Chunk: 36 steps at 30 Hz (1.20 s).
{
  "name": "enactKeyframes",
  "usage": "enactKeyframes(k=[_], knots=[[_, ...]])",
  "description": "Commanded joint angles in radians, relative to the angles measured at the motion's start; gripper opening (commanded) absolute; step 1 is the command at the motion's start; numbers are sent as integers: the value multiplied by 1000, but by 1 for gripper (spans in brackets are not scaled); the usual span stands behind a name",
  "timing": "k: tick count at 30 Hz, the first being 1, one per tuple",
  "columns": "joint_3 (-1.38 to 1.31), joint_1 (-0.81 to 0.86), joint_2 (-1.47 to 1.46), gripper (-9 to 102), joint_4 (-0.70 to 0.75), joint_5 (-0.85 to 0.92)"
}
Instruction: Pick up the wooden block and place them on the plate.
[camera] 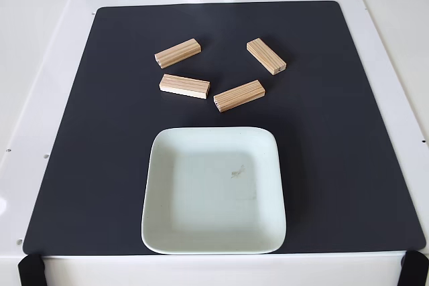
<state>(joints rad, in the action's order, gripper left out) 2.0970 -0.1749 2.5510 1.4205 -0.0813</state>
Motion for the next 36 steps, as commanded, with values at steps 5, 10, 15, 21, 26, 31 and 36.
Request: enactKeyframes(k=[5,10,15,21,26,31,36], knots=[[-400,51,-365,0,74,-9],[-476,95,-537,0,69,-9],[-468,106,-676,0,17,-89],[-480,140,-870,0,-117,-156],[-480,153,-989,0,-123,-161],[-479,150,-1040,0,-150,-163],[-466,155,-1048,0,-242,-163]])
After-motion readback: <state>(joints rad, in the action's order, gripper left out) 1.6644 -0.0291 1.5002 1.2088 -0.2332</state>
